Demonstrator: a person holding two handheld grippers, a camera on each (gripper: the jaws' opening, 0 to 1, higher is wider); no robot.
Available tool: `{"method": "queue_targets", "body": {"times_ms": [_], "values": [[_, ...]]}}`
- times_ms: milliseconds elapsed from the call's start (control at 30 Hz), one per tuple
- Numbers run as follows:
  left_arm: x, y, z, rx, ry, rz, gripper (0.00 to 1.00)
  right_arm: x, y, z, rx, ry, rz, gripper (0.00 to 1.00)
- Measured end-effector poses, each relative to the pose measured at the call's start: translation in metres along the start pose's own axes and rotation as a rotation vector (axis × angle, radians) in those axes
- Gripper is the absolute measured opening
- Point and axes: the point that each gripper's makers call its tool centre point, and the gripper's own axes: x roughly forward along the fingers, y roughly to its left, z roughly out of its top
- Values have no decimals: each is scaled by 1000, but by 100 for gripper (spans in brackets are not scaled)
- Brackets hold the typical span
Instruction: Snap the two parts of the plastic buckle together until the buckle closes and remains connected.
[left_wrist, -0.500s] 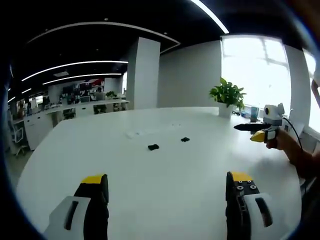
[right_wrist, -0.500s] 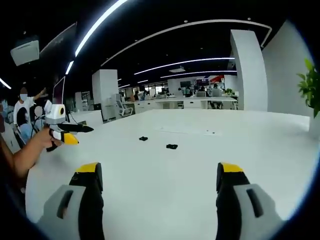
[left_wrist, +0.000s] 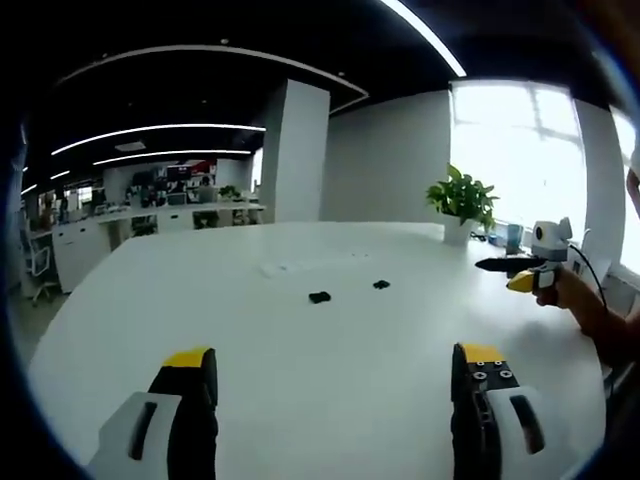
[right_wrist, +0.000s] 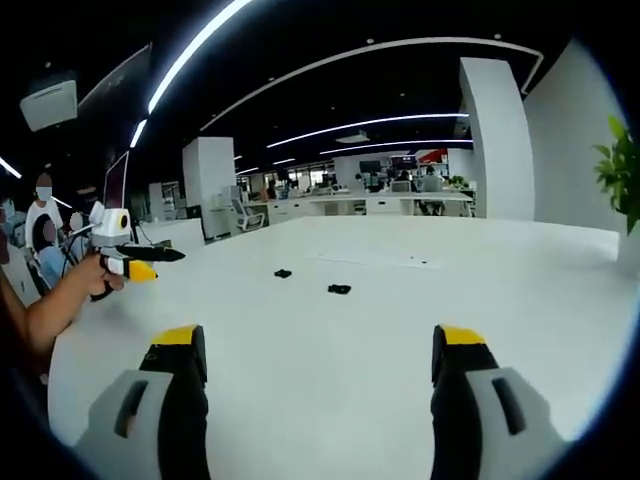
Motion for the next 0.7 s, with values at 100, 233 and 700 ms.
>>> {"method": "queue_targets", "body": {"times_ms": [100,233,700], "values": [[3,-1,-2,-4,4,-7,98,0,-2,0,4,-3,-4,95],[5,-5,-3,-3,8,-19,98,1,-1,-2,17,0,2,94],[7,-17,2,10,2,-42,98,5,-1,-8,24,27,8,94]]}}
